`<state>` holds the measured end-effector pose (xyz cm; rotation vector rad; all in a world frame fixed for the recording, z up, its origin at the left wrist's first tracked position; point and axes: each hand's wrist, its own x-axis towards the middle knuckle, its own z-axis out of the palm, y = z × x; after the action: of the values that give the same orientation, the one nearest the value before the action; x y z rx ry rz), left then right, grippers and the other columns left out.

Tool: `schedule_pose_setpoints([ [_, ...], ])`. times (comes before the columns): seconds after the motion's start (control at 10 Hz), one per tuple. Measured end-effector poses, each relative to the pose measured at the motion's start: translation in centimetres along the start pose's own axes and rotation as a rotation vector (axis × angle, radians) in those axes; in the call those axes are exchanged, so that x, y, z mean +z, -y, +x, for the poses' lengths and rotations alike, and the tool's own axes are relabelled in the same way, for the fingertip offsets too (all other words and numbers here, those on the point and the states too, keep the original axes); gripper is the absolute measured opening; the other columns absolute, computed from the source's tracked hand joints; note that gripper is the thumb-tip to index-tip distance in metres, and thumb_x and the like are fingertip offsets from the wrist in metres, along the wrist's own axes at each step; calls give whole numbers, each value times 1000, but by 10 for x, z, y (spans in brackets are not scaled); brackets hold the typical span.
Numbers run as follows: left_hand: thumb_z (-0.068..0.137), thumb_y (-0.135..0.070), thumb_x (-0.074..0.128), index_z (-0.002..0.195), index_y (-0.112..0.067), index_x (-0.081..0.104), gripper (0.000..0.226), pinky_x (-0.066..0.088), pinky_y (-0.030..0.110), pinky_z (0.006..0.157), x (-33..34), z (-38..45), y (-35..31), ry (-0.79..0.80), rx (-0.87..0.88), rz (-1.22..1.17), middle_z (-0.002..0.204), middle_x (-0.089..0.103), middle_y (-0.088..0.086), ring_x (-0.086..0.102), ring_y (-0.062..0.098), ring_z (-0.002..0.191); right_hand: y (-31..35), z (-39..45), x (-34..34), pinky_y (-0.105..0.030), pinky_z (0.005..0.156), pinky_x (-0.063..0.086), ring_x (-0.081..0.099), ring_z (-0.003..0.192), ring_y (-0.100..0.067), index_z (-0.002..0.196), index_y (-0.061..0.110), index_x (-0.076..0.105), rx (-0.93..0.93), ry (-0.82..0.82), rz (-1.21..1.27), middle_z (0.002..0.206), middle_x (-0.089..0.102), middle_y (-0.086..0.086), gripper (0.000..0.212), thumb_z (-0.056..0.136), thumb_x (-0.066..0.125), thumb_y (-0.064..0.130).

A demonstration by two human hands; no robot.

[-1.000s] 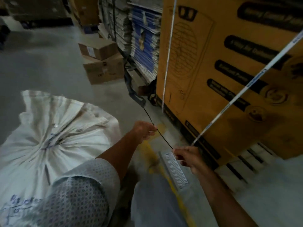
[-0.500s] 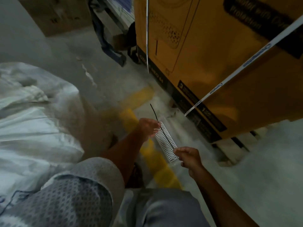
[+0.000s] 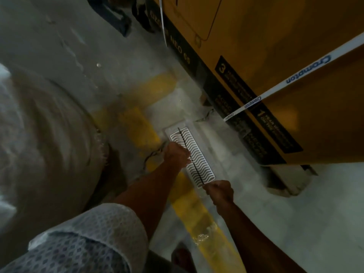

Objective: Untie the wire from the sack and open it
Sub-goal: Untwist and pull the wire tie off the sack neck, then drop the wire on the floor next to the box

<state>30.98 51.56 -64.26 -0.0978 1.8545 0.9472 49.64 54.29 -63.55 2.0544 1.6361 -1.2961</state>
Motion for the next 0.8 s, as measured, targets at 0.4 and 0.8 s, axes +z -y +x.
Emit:
schedule_pose_setpoints([
  [0.4, 91, -3, 67, 82, 2, 58, 15, 31, 12, 28, -16, -9, 0, 21, 2, -154, 61, 51, 15, 55, 16, 32, 19, -3, -7, -35, 81, 51, 67, 98, -34, 94, 9, 77, -135, -128, -24, 99, 75, -13, 20, 86, 72, 26],
  [0.8, 83, -41, 61, 59, -11, 52, 39, 60, 39, 62, -174, -171, -141, -375, 457, 13, 55, 63, 11, 67, 30, 55, 190, -158, -59, -36, 58, 49, 57, 54, -25, 54, 4, 55, -643, -88, 2, 54, 58, -10, 44, 87, 66, 32],
])
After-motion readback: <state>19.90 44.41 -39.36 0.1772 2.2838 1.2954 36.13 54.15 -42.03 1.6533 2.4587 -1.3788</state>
